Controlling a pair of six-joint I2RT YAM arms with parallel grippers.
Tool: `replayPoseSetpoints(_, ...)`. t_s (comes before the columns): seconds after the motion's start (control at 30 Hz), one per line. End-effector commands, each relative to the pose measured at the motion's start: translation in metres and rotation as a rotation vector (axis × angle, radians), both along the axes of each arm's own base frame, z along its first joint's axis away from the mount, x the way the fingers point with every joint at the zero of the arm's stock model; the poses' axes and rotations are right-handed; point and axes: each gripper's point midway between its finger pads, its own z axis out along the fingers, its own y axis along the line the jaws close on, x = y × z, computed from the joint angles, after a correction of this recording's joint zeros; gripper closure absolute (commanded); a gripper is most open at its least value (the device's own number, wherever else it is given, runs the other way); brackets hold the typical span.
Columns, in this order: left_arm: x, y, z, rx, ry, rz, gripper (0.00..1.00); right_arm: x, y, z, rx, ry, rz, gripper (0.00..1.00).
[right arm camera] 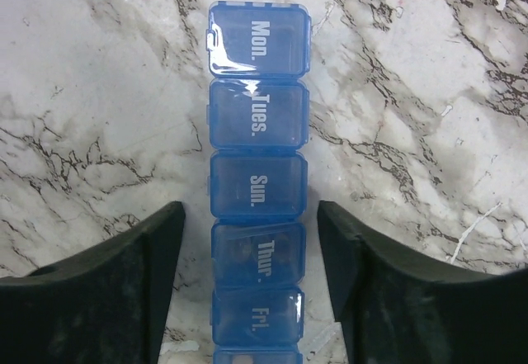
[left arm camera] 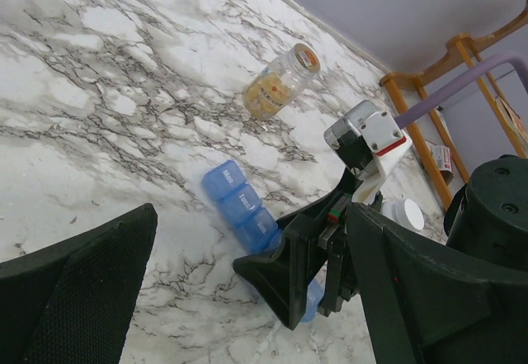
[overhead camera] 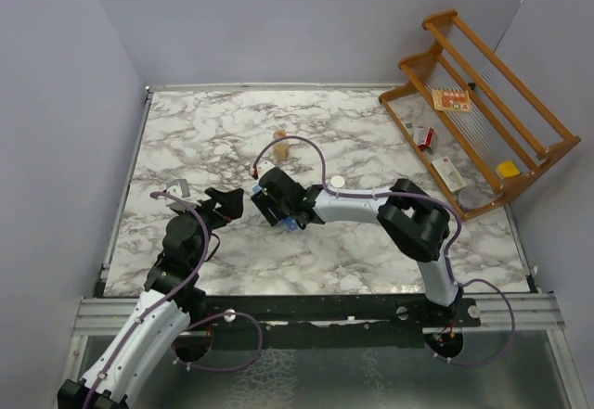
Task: Sort the pills into containers
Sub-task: Reset both arms
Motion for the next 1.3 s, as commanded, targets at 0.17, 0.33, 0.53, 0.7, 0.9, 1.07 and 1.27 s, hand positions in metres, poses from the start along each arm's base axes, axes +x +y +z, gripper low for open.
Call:
replayPoseSetpoints(0.17,0.002,0.003,0.015,0.006,-0.028,0.016,0.01,0.017,0.002,0.019,0.010,-0.080,-0.041,0.26)
replayPoseSetpoints(0.33,0.002,0.005,0.020,0.021,-0.034,0.026,0.01,0.030,0.008,0.082,0.080,-0.191,-0.043,0.26)
replayPoseSetpoints(0.53,0.006,0.004,0.032,0.070,-0.048,0.010,0.01,0.055,-0.027,0.172,0.267,-0.235,-0.137,0.21)
replayPoseSetpoints(0.7,0.008,0.000,0.041,0.126,-0.069,-0.023,0.01,0.071,-0.124,0.221,0.411,-0.335,-0.329,0.19)
replayPoseSetpoints(0.9,0.015,0.010,0.044,0.129,-0.056,0.044,0.01,0.043,-0.237,0.282,0.370,-0.640,-0.598,0.09)
replayPoseSetpoints(1.07,0.022,0.011,0.047,0.119,-0.056,0.069,0.01,0.026,-0.280,0.279,0.296,-0.653,-0.745,0.08)
replayPoseSetpoints(1.27,0.024,0.010,0.045,0.119,-0.048,0.066,0.01,0.014,-0.298,0.273,0.308,-0.658,-0.803,0.06)
